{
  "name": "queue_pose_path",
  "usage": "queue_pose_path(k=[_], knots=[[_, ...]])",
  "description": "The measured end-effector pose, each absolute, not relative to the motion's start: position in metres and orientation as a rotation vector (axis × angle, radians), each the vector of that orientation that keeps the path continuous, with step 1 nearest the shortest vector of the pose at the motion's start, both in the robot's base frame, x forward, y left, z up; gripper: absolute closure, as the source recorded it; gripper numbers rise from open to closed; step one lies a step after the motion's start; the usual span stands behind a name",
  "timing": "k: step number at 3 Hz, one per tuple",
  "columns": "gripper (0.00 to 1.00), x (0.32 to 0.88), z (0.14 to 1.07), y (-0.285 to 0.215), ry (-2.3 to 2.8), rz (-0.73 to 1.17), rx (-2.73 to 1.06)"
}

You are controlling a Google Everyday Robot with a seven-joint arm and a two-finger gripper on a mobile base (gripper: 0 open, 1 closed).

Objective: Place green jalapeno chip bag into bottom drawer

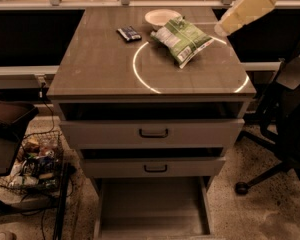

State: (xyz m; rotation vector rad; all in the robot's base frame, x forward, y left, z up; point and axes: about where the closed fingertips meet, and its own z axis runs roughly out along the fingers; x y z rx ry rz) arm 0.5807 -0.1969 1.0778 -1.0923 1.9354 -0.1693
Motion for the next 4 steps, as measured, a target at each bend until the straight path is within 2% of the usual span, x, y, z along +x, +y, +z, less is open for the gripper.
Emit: queue_pose_path(k=[3,4], knots=[[0.00,0.595,1.062,-0.195,1.981,-0.189,-1.025],[0.00,0.631,1.050,-0.176,1.953,-0.121,-1.013]])
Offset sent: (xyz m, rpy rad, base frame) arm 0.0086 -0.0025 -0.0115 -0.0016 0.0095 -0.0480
